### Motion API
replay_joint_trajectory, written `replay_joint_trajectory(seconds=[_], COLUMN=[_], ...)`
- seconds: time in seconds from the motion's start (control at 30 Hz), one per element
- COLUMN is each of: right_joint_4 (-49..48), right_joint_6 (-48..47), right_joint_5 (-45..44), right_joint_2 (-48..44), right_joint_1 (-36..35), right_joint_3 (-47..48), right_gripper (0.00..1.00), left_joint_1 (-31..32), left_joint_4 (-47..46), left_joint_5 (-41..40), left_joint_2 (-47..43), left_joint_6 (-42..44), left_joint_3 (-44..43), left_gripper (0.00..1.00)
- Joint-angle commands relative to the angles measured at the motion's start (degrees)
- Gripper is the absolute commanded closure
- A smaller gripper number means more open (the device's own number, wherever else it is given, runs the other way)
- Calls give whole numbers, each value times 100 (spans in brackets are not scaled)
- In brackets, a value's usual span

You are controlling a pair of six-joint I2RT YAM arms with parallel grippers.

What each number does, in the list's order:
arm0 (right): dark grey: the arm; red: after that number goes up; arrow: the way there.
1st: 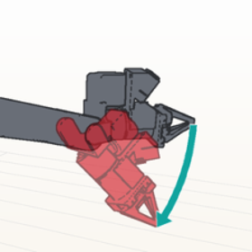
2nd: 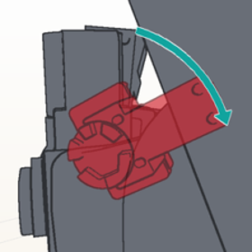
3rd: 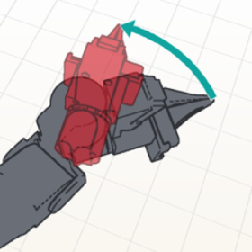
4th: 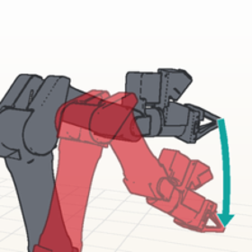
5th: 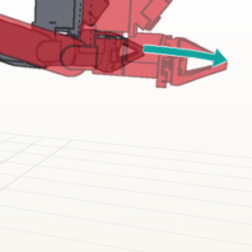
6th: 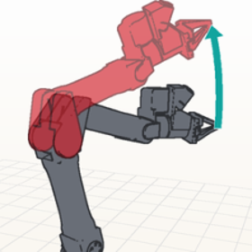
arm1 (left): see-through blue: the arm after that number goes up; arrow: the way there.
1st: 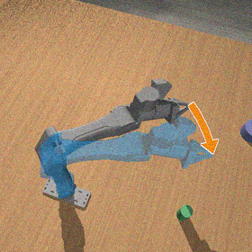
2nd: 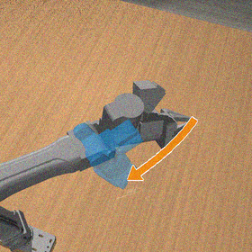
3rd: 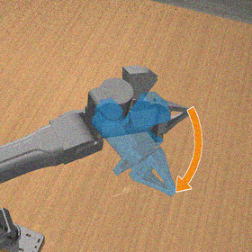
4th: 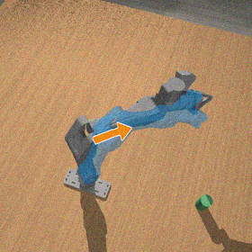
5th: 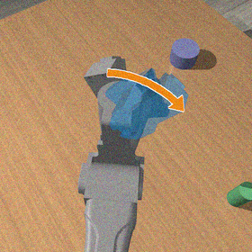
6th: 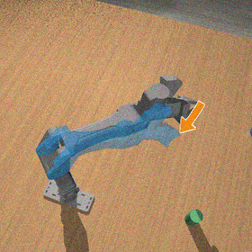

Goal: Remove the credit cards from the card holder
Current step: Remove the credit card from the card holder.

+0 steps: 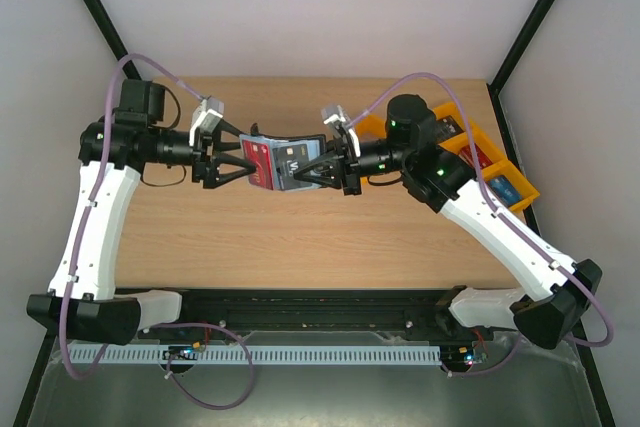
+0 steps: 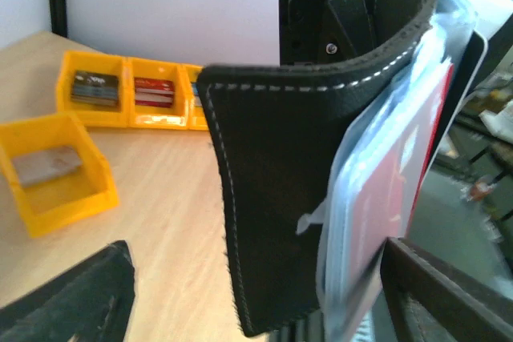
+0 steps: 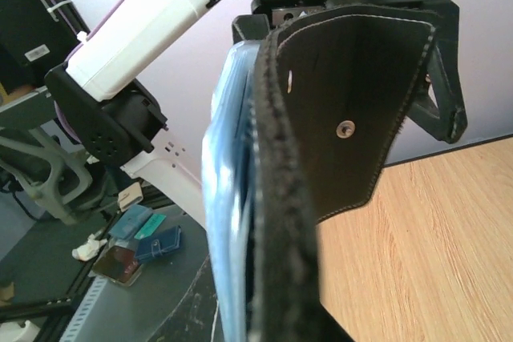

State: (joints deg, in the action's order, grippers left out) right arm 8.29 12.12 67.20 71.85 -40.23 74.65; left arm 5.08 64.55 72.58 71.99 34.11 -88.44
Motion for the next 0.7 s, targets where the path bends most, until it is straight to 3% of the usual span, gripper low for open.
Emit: replay_joint_trajectory(seconds=[0.0, 0.1, 0.2, 0.27, 0.37, 0.5, 0.6, 0.67], right_joint_4=[-202, -101, -209, -231, -174, -64, 7, 163], right_joint_6=[-199, -286, -219, -197, -310, -476, -572, -755], right_joint_5=[132, 45, 154, 269, 531, 418, 359, 222], right_joint_2=[-213, -241, -225, -188, -184, -248, -234, -243], right_joint_1=[-25, -22, -28, -24, -28, -29, -21, -24], right_joint_3=[14, 22, -20, -22, -21, -33, -39, -10], right_gripper=[98, 98, 98, 98, 98, 98, 98, 98], left_joint_1=[33, 120, 191, 195, 195, 304, 611, 804], left_joint_4=[346, 882, 934, 928, 918, 551, 502, 552], left_joint_5=[613, 842, 877, 845, 656, 614, 846, 823], left_joint_2=[-23, -39, -79, -58, 13, 191, 245, 266], left_joint_6=[450, 1305, 1345, 1349, 1405, 1045, 1075, 1106], left_joint_3=[-70, -81, -24, -28, -138, -464, -608, -657], left_gripper=[27, 51, 59, 43, 33, 31, 24, 28])
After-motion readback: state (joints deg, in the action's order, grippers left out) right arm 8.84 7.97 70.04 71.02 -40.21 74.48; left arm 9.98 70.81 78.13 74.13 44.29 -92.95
